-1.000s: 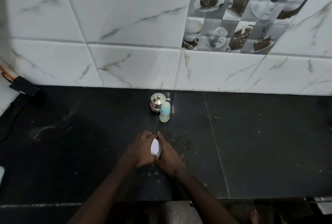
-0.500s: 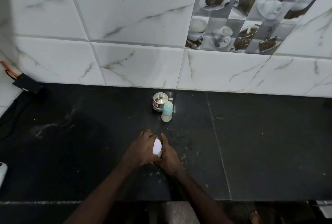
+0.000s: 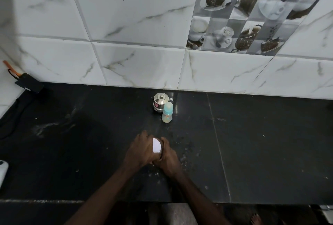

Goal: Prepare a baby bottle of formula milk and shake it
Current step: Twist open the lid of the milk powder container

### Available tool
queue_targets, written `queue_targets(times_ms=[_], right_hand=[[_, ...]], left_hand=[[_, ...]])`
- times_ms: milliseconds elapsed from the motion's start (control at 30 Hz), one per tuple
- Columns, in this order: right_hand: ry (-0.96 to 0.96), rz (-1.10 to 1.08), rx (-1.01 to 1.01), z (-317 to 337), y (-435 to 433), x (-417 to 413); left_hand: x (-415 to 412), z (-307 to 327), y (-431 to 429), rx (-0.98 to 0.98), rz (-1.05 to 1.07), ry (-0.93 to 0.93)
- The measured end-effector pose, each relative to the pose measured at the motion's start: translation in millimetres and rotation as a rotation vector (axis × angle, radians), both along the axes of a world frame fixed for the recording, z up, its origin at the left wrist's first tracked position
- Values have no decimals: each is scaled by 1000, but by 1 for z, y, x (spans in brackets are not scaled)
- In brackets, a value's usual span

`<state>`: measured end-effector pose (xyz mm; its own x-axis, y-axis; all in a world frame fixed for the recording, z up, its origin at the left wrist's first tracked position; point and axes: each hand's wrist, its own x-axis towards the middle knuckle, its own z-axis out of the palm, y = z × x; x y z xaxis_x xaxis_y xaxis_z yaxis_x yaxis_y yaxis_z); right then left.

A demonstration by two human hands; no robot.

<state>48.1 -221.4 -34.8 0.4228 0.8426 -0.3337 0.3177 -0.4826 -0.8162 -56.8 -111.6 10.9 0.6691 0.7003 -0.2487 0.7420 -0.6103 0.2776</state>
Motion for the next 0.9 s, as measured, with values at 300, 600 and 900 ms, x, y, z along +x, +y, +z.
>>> queue_targets(times_ms=[300, 600, 900], right_hand=[[-54, -19, 30, 6, -3, -6], [-63, -16, 44, 9, -4, -7], [-67, -39, 47, 5, -2, -10]], left_hand=[[-8, -4, -13, -45, -11, -61], [-4, -1, -11, -79, -65, -141], [-3, 0, -7, -88, -114, -99]])
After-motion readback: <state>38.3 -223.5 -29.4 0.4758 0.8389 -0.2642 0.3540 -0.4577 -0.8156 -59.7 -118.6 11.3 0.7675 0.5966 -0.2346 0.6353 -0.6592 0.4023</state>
